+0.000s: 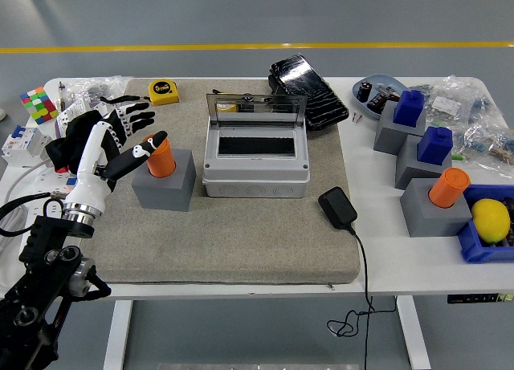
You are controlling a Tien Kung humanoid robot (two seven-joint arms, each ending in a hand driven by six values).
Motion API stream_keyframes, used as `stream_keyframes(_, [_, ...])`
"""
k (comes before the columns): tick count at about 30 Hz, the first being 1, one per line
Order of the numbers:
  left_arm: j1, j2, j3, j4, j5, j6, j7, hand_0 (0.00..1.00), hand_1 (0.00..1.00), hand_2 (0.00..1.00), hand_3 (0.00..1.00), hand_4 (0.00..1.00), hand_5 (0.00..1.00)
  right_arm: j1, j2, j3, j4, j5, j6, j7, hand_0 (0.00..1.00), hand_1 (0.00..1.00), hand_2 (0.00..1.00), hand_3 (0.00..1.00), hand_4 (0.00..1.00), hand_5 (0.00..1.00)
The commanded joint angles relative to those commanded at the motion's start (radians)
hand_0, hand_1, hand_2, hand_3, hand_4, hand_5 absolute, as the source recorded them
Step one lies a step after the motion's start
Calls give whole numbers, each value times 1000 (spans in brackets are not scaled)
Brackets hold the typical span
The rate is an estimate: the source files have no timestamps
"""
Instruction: Fetch the battery,place it into the box,close the lid of the box
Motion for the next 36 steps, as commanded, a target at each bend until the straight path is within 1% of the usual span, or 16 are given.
stream_keyframes(2, [-8,-1,10,12,2,2,-8,784,734,713,767,998,270,1,-1,-1,0,0,0,0,680,663,696,629,998,617])
stream_keyframes(3, [-13,-2,18,22,5,3,-14,788,734,718,776,998,203,1,-1,-1,0,0,0,0,680,663,696,629,998,617])
stream_keyframes(8, [-29,-11,39,68,21,8,-29,788,734,718,776,998,203,-4,-2,0,0,-6,1,-3,680,663,696,629,998,617])
stream_keyframes(9, [-30,-14,39,75,24,10,-31,766,722,695,754,998,119,-5,-2,1,0,-7,2,-3,679,663,696,629,998,616])
stream_keyframes(14, [-39,-23,40,104,33,13,-36,766,722,695,754,998,119,-8,-2,0,0,-6,2,-3,679,663,696,629,998,616])
stream_keyframes(15, [-41,-25,41,109,33,14,-38,658,637,598,692,998,2,-8,-1,0,0,-5,2,-2,679,663,696,628,998,616])
stream_keyframes(20, [-52,-33,46,132,24,16,-47,658,637,598,692,998,2,-8,0,1,0,-4,2,-2,679,663,696,628,998,616])
stream_keyframes(21, [-54,-37,46,137,21,17,-51,470,524,505,610,980,2,-9,1,1,0,-3,2,-2,679,663,696,629,998,615])
stream_keyframes(26, [-66,-46,53,159,1,19,-63,470,524,505,610,980,2,-9,0,2,0,-4,2,-2,679,663,696,629,998,615])
stream_keyframes(27, [-70,-49,53,166,-5,19,-66,344,402,444,523,855,2,-9,0,2,0,-4,2,-3,679,663,696,629,998,616])
stream_keyframes(32, [-81,-58,54,185,-24,24,-79,344,402,444,523,855,2,-7,1,-1,0,-1,2,-2,679,663,696,629,998,616])
stream_keyframes(33, [-83,-60,55,187,-26,25,-81,223,314,361,471,703,2,-7,1,0,0,-2,2,-2,679,663,696,629,998,615])
stream_keyframes(36, [-86,-62,58,193,-35,28,-88,223,314,361,471,703,2,-7,1,-1,0,-1,1,-2,679,663,696,629,998,615])
